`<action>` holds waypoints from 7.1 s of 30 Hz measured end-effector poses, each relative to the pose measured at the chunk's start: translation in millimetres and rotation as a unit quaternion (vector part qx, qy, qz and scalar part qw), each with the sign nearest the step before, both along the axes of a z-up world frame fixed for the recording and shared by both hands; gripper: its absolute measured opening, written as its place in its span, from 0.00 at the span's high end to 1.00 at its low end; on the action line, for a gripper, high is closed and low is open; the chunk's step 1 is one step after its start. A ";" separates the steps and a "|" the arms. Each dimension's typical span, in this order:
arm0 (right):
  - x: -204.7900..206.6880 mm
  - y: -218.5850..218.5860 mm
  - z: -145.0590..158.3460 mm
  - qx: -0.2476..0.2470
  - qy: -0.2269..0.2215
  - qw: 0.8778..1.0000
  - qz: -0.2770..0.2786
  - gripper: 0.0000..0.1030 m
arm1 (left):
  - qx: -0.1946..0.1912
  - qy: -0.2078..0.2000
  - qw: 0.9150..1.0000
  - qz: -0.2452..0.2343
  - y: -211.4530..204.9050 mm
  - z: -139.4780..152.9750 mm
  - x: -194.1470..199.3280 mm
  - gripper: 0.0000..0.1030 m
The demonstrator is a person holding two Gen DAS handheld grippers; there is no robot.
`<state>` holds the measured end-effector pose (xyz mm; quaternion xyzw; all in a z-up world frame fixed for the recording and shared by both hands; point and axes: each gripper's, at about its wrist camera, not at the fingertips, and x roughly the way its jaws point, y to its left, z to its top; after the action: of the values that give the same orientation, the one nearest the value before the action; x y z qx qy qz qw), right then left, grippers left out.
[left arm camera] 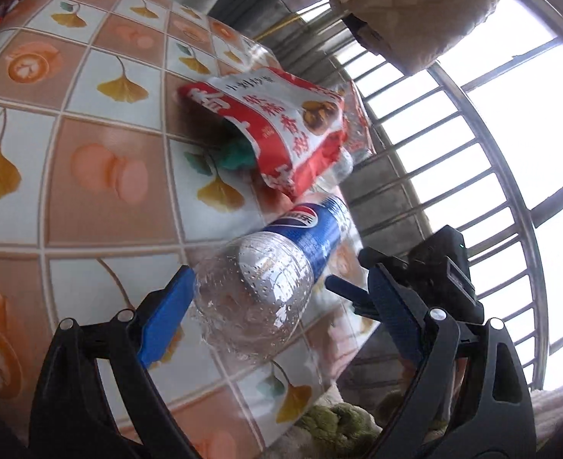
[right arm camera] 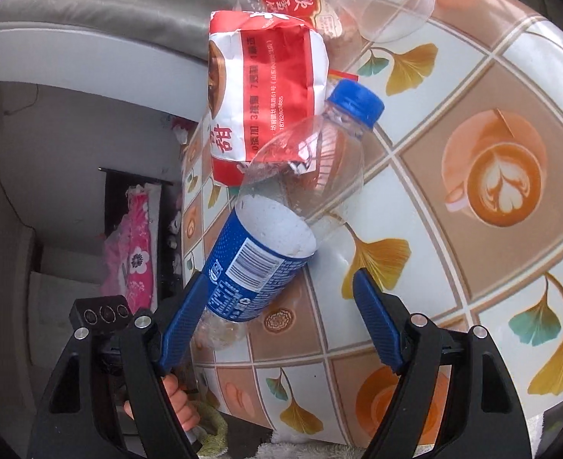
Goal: Collect trash
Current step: 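Grasp the clear Pepsi bottle with the right tool while the left tool grasps the red snack bag, then carry the Pepsi bottle and red snack bag with both tools over the wastebasket, then open both tools to drop the bottle and snack bag into the wastebasket, then move both tools back to the table toward the green plastic bag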
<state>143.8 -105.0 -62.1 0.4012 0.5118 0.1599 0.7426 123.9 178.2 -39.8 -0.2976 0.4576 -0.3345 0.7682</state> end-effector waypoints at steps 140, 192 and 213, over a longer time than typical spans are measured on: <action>-179.4 -256.2 10.2 0.051 -0.091 0.959 -0.265 0.44 | -0.203 -0.126 0.956 -0.167 -232.2 119.2 15.7 1.00; -242.0 -443.3 -184.3 0.108 0.061 0.878 -0.462 0.25 | 0.193 -0.132 0.939 -0.251 -520.1 40.7 15.4 0.35; -151.2 -323.8 -24.4 0.024 -0.076 0.962 -0.262 0.25 | 0.220 -0.223 0.949 0.044 -192.2 73.7 -8.0 0.33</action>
<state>-7.4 -428.8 -86.5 0.5261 0.3271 0.0020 0.7850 115.8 -13.9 33.9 -0.0592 0.3236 -0.2494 0.9108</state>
